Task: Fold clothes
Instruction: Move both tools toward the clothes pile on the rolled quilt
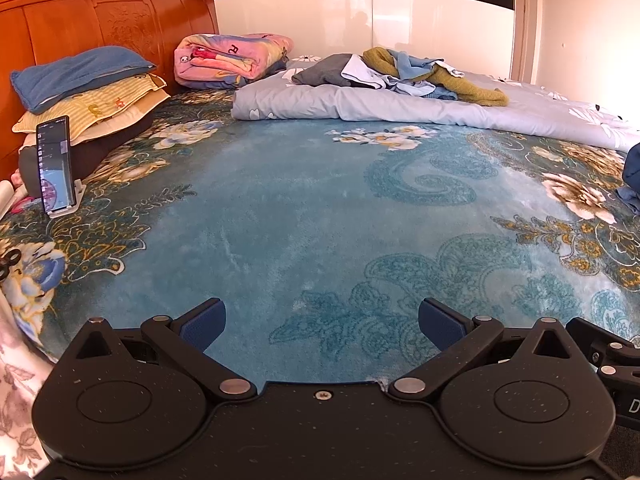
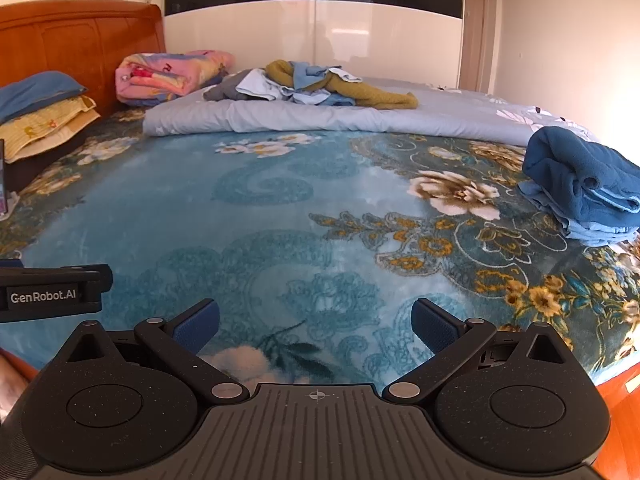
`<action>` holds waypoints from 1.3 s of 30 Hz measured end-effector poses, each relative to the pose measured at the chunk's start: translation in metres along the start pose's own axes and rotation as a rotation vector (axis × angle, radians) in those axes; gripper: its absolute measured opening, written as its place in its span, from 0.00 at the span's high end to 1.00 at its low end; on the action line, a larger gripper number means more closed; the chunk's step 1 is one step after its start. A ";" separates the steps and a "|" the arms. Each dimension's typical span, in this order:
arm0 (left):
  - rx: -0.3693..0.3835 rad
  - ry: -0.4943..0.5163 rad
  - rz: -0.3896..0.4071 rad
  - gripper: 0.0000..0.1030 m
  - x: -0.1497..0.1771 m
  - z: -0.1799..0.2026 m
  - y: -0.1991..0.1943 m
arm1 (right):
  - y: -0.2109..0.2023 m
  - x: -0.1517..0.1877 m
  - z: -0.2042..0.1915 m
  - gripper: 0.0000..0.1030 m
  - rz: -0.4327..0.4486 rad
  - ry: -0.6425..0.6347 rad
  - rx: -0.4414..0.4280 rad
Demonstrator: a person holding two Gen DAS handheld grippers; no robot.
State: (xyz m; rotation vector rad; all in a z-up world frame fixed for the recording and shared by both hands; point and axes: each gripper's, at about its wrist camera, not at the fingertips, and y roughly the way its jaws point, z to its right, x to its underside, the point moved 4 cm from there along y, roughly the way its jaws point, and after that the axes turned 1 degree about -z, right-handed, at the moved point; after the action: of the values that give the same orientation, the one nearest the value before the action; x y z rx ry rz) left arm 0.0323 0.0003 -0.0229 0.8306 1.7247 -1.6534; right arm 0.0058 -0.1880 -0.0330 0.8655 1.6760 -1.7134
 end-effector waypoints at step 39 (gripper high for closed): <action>0.194 -0.109 0.021 0.01 -0.035 -0.026 0.049 | 0.049 -0.065 0.024 0.00 0.086 0.151 -0.124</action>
State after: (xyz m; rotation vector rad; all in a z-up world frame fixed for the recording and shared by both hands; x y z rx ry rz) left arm 0.0922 0.0265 -0.0249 0.8272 1.4938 -1.8381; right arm 0.0832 -0.2161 -0.0123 1.0145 1.7946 -1.5024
